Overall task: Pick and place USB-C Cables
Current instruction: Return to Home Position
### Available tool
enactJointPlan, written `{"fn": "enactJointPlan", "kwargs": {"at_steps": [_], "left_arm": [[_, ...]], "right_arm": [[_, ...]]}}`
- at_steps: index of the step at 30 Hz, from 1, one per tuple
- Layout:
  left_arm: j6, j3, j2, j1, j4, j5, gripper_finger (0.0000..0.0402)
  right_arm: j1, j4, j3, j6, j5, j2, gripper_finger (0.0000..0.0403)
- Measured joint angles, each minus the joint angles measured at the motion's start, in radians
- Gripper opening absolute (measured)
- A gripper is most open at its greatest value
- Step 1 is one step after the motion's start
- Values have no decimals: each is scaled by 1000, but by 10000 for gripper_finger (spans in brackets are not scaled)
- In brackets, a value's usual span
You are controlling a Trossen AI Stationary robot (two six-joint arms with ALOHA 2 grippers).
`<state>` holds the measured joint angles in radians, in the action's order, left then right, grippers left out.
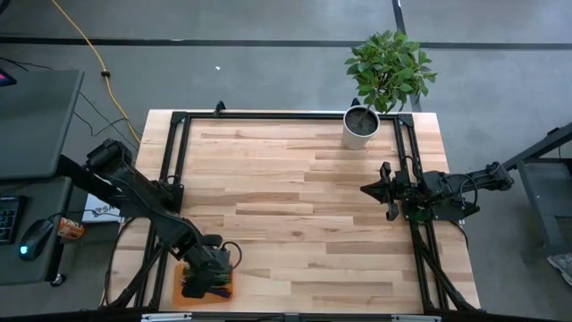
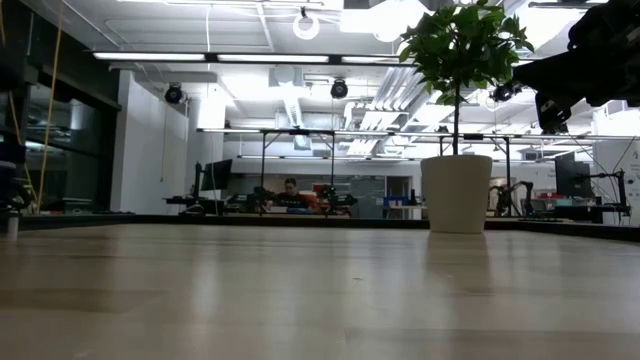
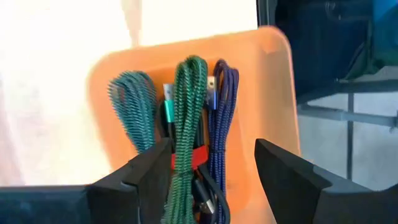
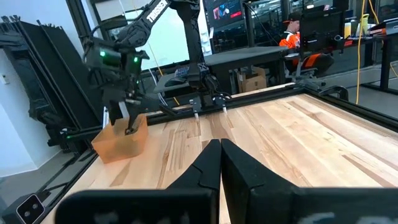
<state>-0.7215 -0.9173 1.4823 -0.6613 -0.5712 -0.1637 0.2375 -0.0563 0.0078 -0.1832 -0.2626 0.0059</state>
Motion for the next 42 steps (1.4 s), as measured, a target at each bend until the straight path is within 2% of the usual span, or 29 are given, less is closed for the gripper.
{"fn": "enactJointPlan", "kwargs": {"at_steps": [6, 10, 16, 19, 26, 33, 37, 42], "left_arm": [[72, 0, -161, -1, -62, 140, 212], [210, 0, -305, -1, -61, 298, 212], [450, 0, -519, 11, -40, 597, 212], [554, 0, -618, 26, 10, 667, 212], [707, 0, -794, 33, 134, 637, 212], [887, 69, -839, 75, 308, 614, 211], [953, 107, -844, 211, 357, 601, 211], [961, 154, -881, 458, 403, 415, 211]], "right_arm": [[0, 0, 0, 0, 0, 0, 0], [0, 0, 0, 0, 0, 0, 0], [0, 0, 0, 0, -1, 1, 0], [0, 0, 0, 0, -1, 1, 0], [0, 0, 0, 0, -1, 1, 0], [0, 0, 0, 0, -1, 1, 0], [0, 0, 0, -3, -1, 1, 0], [0, 0, 0, -2, -1, 1, 0]]}}
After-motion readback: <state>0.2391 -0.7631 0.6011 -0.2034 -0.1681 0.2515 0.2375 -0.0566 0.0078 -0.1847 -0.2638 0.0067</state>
